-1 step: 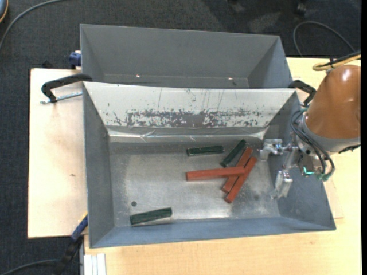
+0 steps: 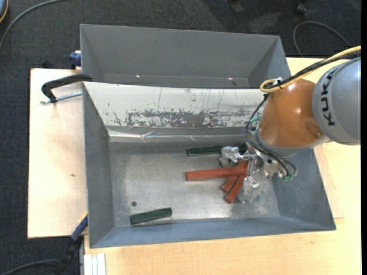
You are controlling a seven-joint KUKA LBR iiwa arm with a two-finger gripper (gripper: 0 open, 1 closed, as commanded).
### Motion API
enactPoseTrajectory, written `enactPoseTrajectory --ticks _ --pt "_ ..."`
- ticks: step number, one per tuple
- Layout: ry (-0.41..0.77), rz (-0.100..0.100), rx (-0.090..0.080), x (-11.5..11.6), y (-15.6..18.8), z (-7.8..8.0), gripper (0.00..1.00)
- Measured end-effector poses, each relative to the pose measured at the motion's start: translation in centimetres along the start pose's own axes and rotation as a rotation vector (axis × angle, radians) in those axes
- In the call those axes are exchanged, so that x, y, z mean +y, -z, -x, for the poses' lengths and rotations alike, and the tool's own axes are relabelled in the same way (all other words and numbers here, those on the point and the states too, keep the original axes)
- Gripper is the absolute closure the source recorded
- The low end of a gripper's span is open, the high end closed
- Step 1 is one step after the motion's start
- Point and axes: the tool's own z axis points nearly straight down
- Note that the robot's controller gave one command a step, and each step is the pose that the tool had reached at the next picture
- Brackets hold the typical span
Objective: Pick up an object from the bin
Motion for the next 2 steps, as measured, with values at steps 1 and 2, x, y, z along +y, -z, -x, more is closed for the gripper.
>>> enactPoseTrajectory --ticks 1,2 --pt "-0.001 -0.004 -0.005 -0.2 0.3 0.1 1.00" --pt "0.030 -0.007 -0.014 2.9 12.8 1.0 1.00"
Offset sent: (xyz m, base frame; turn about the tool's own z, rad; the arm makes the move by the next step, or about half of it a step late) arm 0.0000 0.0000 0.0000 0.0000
